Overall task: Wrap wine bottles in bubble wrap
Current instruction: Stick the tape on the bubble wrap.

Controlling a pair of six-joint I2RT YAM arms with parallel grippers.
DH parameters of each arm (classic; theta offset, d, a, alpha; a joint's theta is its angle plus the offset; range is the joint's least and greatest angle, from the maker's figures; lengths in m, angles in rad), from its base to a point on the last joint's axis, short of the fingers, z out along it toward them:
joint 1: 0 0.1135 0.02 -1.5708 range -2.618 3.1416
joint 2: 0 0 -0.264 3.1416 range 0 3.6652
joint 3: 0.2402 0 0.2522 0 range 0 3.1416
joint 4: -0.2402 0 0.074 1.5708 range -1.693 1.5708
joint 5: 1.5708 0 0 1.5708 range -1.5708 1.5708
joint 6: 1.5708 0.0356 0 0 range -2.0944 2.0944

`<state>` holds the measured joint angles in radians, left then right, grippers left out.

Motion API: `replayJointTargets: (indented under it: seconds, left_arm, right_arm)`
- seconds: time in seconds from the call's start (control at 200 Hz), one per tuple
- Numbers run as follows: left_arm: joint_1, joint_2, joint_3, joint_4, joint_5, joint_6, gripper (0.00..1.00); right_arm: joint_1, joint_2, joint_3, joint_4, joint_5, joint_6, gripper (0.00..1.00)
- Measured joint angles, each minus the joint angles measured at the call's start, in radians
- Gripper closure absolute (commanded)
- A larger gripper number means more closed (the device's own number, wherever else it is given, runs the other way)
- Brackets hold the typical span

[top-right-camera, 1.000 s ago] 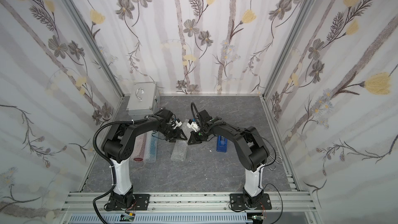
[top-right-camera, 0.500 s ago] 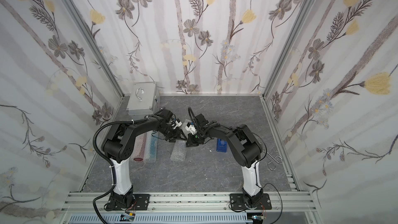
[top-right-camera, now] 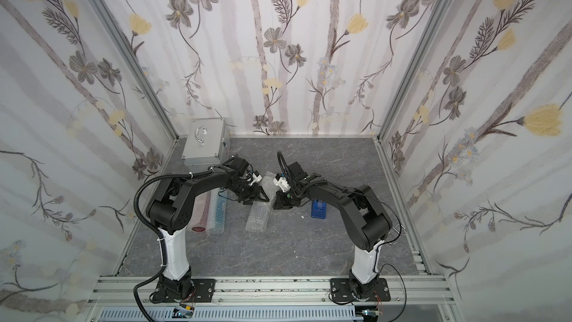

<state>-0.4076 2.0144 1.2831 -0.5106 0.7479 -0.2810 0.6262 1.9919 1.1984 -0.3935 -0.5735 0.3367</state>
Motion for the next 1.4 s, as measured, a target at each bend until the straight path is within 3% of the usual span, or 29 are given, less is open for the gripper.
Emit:
replayJointTargets:
  seconds: [0.844, 1.399]
  left_arm:
    - [-0.001, 0.0, 0.0, 0.0, -0.001, 0.001, 1.0]
    - [-0.001, 0.0, 0.0, 0.0, -0.002, -0.001, 1.0]
  right_arm:
    - [0.086, 0.124, 0.026, 0.027, 0.004, 0.037, 1.0]
    - [0.148, 0.0, 0.014, -0.034, 0.236, 0.156, 1.0]
